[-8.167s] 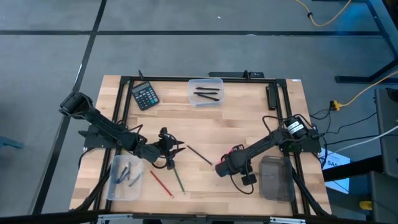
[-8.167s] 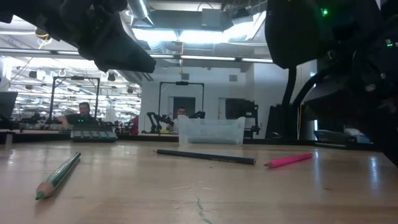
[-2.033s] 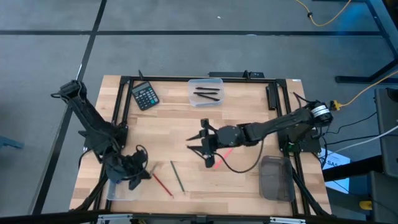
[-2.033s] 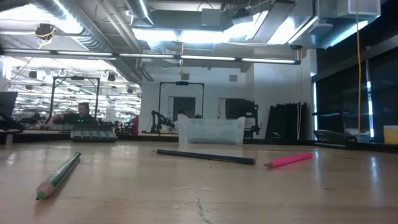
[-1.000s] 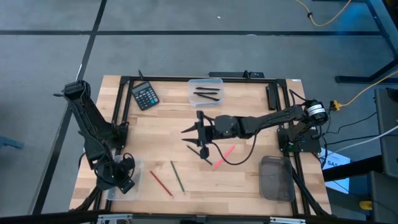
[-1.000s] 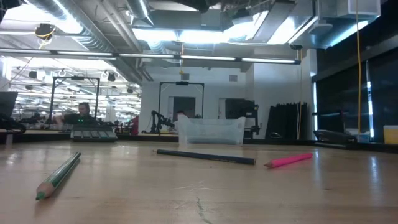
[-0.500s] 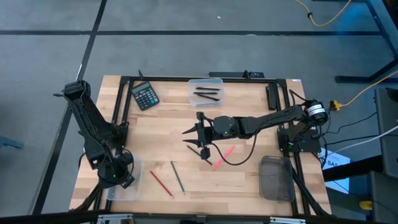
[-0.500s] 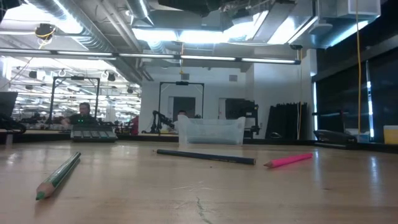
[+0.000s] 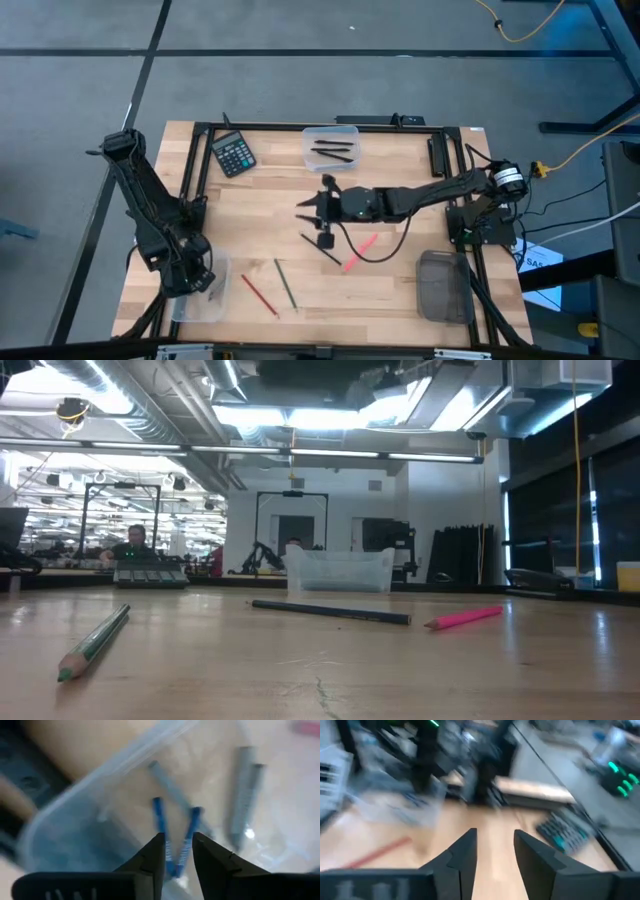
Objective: Sort crayons/erasers/pens/pencils in bins
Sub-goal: Put the pink color pencil into the black bin
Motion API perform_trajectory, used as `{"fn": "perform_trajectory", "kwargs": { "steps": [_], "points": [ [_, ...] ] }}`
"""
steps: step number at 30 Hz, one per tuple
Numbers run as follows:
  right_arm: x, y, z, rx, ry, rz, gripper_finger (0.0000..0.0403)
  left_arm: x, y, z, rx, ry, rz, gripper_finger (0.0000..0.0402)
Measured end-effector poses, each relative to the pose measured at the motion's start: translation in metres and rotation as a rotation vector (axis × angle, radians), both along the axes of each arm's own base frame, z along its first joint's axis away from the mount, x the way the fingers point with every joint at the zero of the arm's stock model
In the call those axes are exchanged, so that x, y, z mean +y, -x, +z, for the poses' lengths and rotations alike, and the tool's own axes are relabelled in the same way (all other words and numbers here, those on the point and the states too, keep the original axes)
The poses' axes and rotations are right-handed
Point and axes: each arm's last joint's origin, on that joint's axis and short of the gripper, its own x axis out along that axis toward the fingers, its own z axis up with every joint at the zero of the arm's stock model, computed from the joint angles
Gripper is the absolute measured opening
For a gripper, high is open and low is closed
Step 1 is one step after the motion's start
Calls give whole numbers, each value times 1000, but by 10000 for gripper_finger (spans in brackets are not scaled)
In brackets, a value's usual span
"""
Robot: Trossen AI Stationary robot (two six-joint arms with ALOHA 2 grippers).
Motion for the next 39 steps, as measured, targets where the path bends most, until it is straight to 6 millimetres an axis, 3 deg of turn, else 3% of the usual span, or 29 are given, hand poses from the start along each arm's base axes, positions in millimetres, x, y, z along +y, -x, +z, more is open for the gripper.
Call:
{"fn": "perform_trajectory", "kwargs": {
  "steps": [3,8,11,14,20,25,29,33,36,39],
  "points": [
    [-4,4,-10,118,69,-92,133,1,0,0,14,-3,0,94],
    [-18,22,-24,367,323,-335,133,-4,-9,4,-254,-37,-91,86],
    [-32,27,-31,436,223,-402,133,-9,-14,15,-319,-6,-169,79],
    [-41,28,-39,499,29,-337,133,-9,-20,33,-400,-33,-257,72],
    [-49,40,-51,638,-88,-420,133,5,-38,66,-551,-192,-447,64],
    [-24,49,-59,751,-238,-343,133,27,-59,61,-595,-475,-591,65],
    [-2,65,-71,884,-252,-344,133,50,-75,35,-519,-521,-690,61],
    [18,83,-91,1032,-297,-203,133,65,-94,18,-614,-600,-800,45],
    [28,95,-108,1103,-339,-37,124,75,-107,16,-715,-742,-861,38],
    [29,99,-119,1073,-290,-21,110,86,-120,24,-802,-856,-863,43]
  ]
}}
